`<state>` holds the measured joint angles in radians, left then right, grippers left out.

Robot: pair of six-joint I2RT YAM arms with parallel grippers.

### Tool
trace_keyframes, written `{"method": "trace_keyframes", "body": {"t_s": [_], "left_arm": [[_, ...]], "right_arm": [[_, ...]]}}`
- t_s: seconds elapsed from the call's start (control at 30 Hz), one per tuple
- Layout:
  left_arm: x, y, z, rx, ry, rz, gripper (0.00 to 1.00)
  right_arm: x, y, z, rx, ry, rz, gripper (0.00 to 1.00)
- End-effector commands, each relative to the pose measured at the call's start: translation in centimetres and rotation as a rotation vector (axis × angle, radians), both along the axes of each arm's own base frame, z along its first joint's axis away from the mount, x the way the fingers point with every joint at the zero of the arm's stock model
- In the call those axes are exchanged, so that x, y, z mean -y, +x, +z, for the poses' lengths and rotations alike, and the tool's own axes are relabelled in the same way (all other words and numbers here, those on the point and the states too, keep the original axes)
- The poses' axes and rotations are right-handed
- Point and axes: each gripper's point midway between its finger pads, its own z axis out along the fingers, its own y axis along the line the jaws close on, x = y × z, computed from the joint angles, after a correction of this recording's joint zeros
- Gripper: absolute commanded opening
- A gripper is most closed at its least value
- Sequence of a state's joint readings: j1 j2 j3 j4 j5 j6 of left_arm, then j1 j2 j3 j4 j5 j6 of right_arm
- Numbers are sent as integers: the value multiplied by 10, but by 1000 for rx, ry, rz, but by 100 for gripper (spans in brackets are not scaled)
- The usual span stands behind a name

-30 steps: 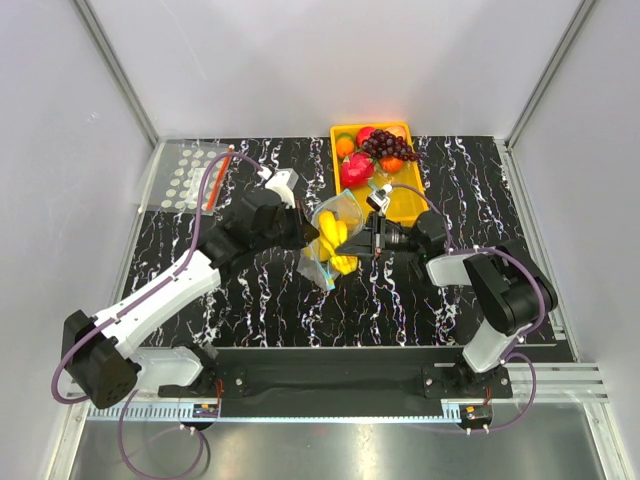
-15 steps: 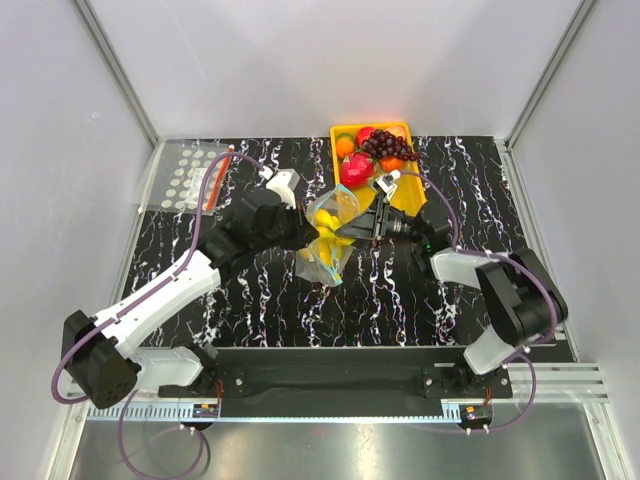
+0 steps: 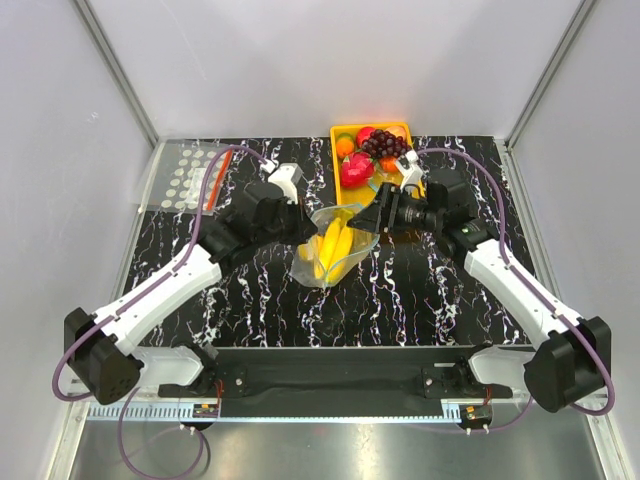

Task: Place the food in the zip-top bag and seal the zipper
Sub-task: Place the fake fruit in the zipper food storage bag, then pick up the fake fruit from the bin.

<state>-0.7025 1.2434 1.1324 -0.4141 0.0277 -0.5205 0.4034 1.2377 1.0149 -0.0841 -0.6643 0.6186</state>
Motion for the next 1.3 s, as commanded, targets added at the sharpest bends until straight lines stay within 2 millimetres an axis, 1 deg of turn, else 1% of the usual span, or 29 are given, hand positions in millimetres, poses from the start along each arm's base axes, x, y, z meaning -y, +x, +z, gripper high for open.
{"method": "trace_keyframes", "body": {"t_s": [0.0, 0.07, 0.13, 0.17, 0.23, 0.27, 0.47, 0.53, 0.57, 0.63, 0.67, 0.7, 0.73, 0.77, 0.8, 0.83, 0.87, 0.9, 0.93, 0.97, 1.0, 1.03, 1.07, 1.1, 1.13, 1.17, 1.2, 1.23, 1.27], "left_arm": [[3, 9, 22, 60, -16, 3, 0], [2, 9, 24, 64, -16, 6, 0], [2, 9, 23, 63, -11, 9, 0], [3, 9, 23, 63, -8, 4, 0], [3, 10, 21, 58, 0, 4, 0], [-1, 14, 21, 65, 14, 25, 0], [-9, 23, 18, 82, 73, 71, 0], [-25, 30, 14, 96, 140, 135, 0], [-30, 34, 18, 108, 153, 159, 0], [-49, 42, 19, 120, 201, 225, 0], [-55, 44, 20, 122, 209, 247, 0], [-66, 48, 20, 128, 227, 287, 0], [-71, 48, 24, 139, 221, 306, 0], [-76, 49, 26, 145, 223, 323, 0], [-83, 51, 26, 150, 231, 352, 0], [-87, 50, 31, 160, 229, 366, 0], [-89, 51, 33, 167, 229, 376, 0], [-92, 50, 35, 171, 229, 388, 0], [-93, 49, 37, 177, 224, 393, 0], [-93, 49, 39, 182, 216, 393, 0], [-91, 49, 41, 186, 208, 389, 0], [-92, 49, 41, 190, 209, 389, 0], [-92, 49, 43, 197, 206, 390, 0], [-93, 50, 46, 205, 204, 395, 0], [-95, 50, 47, 209, 209, 399, 0], [-95, 51, 50, 217, 205, 403, 0], [-95, 51, 53, 228, 201, 404, 0], [-95, 52, 53, 228, 204, 403, 0], [-95, 52, 52, 229, 203, 403, 0]], "right_arm": [[22, -5, -36, -40, -192, -65, 66], [26, -6, -40, -60, -238, -81, 69], [32, -1, -45, -55, -296, -124, 72], [33, -4, -50, -71, -328, -130, 73], [35, -2, -48, -53, -361, -148, 73], [35, -3, -47, -55, -373, -152, 72], [51, 0, -41, -36, -439, -238, 68], [57, 4, -38, -20, -457, -277, 67], [59, 7, -37, -16, -462, -288, 68], [66, 13, -42, -19, -510, -325, 67], [69, 19, -39, -14, -526, -349, 67], [73, 27, -46, -17, -564, -371, 67], [75, 31, -49, -22, -582, -380, 67], [75, 38, -44, -12, -585, -392, 66], [73, 44, -51, -26, -605, -387, 66], [75, 51, -53, -29, -611, -395, 66], [77, 62, -46, -10, -617, -426, 66], [76, 70, -54, -27, -629, -427, 66], [76, 76, -56, -31, -630, -429, 67], [76, 88, -49, -18, -616, -444, 71], [73, 96, -61, -39, -635, -430, 75], [71, 102, -63, -42, -640, -429, 80], [72, 113, -58, -29, -636, -448, 87], [73, 122, -68, -45, -658, -460, 96], [74, 129, -70, -51, -658, -474, 99], [76, 140, -62, -43, -636, -505, 100], [84, 151, -71, -72, -644, -534, 100], [87, 159, -71, -80, -639, -559, 100], [90, 169, -63, -74, -620, -597, 100]]}}
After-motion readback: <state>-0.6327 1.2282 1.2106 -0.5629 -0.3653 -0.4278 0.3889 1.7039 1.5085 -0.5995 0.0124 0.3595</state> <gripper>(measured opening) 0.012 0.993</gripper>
